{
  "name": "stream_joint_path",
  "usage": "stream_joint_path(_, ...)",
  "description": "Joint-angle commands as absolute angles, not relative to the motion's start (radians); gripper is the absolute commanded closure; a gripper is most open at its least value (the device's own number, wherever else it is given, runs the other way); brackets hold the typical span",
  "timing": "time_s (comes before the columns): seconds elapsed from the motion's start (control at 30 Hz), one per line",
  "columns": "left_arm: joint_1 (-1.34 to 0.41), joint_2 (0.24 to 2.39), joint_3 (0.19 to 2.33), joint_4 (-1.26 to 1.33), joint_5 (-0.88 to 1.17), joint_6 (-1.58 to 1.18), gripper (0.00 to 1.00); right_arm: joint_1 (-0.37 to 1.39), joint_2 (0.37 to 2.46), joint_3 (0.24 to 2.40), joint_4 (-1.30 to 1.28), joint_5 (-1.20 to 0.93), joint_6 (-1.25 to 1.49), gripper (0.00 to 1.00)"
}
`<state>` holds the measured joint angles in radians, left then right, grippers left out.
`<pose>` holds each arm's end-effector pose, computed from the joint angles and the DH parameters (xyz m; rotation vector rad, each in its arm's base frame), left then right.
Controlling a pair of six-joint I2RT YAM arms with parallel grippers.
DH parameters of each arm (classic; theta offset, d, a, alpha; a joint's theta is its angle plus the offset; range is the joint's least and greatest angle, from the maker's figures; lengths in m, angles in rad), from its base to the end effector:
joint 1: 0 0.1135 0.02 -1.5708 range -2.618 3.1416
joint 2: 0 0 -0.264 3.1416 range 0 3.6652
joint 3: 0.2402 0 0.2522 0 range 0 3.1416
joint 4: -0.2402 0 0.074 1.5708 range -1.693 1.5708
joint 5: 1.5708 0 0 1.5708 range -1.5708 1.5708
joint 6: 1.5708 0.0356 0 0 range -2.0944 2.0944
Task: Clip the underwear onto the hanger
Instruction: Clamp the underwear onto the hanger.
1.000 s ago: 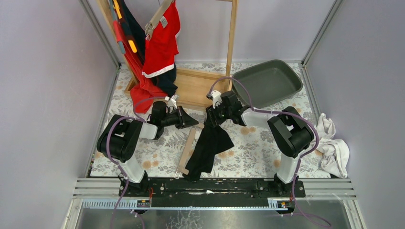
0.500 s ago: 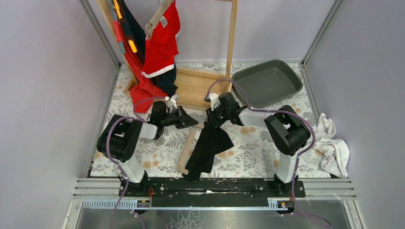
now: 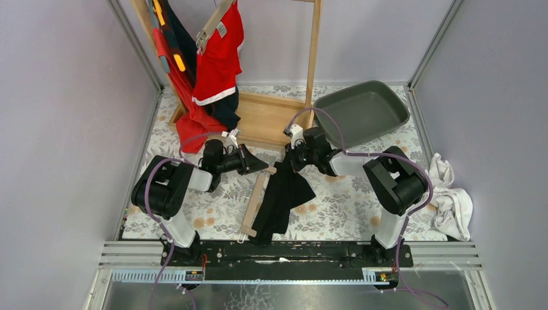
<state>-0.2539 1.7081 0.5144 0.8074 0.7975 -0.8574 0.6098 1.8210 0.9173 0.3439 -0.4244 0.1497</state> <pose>0.2779 -0.0984 0.1321 -0.0547 2.1441 -1.4710 0.2984 0.2264 0.1574 -0.7547 2.0756 0.8887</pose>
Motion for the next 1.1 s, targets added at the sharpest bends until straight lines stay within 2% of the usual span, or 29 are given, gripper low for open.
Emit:
stream_joint_path(0.0,-0.238,1.72,0.475,1.023,0.805,-0.943,1.0,0.546,1.748,0.862,0.589,-0.496,0.292,0.98)
stream_joint_path(0.4,-0.224,1.755,0.435,1.216,0.748,-1.033,1.0,0.482,1.727,0.802,0.793,-0.575,0.441,0.99)
stream_joint_path(0.77,-0.206,1.728,0.36,1.322,0.633,-1.075,1.0,0.439,1.672,0.765,0.811,-0.591,0.451,1.0)
stream_joint_path(1.07,-0.205,1.794,0.368,1.46,0.657,-1.147,1.0,0.435,1.667,0.776,0.802,-0.618,0.445,1.0)
